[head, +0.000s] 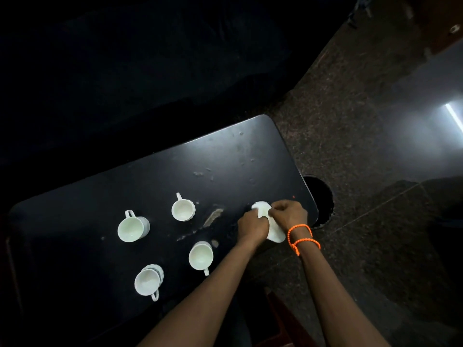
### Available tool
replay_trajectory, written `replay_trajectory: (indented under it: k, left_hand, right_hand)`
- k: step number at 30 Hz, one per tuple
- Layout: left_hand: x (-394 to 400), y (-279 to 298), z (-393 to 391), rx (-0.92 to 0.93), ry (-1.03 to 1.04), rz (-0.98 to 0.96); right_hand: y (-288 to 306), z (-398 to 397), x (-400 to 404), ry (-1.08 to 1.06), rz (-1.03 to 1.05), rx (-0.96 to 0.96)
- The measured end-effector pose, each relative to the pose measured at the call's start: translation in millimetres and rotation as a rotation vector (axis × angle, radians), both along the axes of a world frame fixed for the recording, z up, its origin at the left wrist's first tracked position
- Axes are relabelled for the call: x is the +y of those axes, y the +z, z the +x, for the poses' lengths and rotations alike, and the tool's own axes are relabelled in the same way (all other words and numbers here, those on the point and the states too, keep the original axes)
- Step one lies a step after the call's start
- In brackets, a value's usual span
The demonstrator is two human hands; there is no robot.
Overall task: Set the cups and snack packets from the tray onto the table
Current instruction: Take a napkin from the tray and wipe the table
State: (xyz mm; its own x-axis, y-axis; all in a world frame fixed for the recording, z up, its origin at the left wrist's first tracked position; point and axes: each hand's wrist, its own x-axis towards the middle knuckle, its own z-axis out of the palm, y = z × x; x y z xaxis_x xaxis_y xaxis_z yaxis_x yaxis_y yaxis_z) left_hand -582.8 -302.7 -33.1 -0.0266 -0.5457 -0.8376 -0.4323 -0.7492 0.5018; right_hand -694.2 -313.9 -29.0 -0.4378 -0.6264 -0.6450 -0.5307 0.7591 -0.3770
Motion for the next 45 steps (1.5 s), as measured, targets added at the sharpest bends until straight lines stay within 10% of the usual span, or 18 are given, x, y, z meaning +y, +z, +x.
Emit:
replay_trajectory:
  k: [15, 45]
  left_hand:
    - [-9, 1, -4, -0.197, 0.125, -0.042]
    - [24, -15, 13, -0.113, 0.357, -0.079]
  right_hand:
    - [-18, 3, 6, -0.016, -0.290, 0.074]
    - [-34, 16, 41, -0.397, -0.185, -0.161]
